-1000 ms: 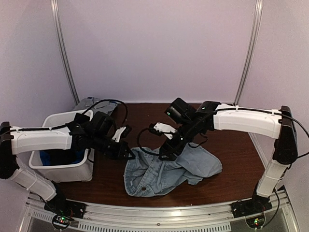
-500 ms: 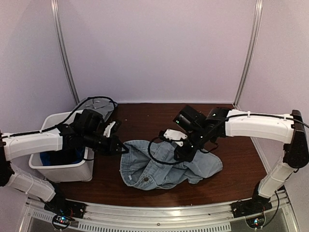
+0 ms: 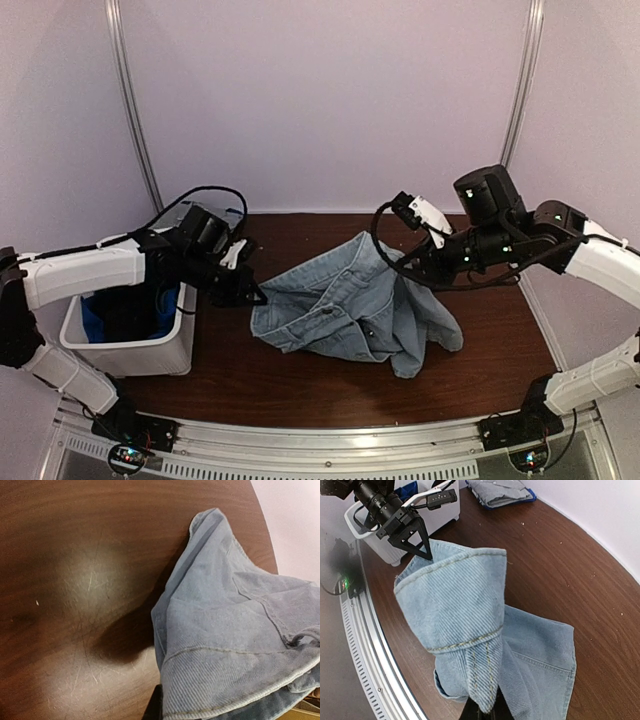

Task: Fold and stack the mixed laundry pile
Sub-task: Flatten out the crumpled skirt at the center of the board.

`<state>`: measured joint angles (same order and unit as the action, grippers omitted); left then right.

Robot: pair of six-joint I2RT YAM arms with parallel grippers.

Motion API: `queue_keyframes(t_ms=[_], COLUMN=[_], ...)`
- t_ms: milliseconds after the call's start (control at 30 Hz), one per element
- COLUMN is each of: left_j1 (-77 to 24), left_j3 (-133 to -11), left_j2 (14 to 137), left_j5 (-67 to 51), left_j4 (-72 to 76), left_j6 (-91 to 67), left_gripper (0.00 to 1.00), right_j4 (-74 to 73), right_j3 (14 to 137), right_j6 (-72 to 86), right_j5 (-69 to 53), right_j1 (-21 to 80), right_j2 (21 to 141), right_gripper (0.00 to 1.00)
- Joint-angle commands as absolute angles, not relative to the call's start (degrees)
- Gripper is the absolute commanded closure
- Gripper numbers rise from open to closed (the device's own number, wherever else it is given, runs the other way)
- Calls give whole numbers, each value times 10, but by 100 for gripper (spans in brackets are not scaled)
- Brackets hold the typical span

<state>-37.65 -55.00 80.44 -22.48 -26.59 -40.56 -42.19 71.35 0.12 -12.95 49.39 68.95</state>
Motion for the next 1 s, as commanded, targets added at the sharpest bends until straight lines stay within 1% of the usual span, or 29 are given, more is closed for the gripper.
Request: queue_keyframes(t_ms=[0,267,367,433,533,633,700,800,867,967], left_j1=[-369,-368,-368,-369,-371,-376,-379,-380,-371,-328], left_j3=[-649,-900,-954,-968,-952,-930,-937,-990,-1048,-1112], left_j2=[812,842,826,803,750,713,708,751,816,929], left_j5=[-153,-83,-99,-127,-187,-242,-268,-271,-249,-275], left_j4=[-341,-452,-465,-466,-462,-465,-481,-542,-594,-617], left_j6=[-373,-306,-300,-298,-296,-313,-328,-326,-314,-305], left_gripper=[100,100,100,100,100,100,100,100,100,100], right_j4=[-362,-386,-385,-394,-426,-429,-428,-428,-440,-455], right_j3=[752,911,946,958,955,926,923,939,953,952], right_j6=[24,-9,9,39,100,164,198,222,225,238], right_j5=[-131,-108,-124,-149,-205,-218,-215,-181,-128,-98], right_j1=[464,440,440,440,447,473,482,482,474,408], right_j2=[645,677,666,654,632,606,590,590,606,650], right_gripper=[100,100,100,100,100,100,100,100,100,100])
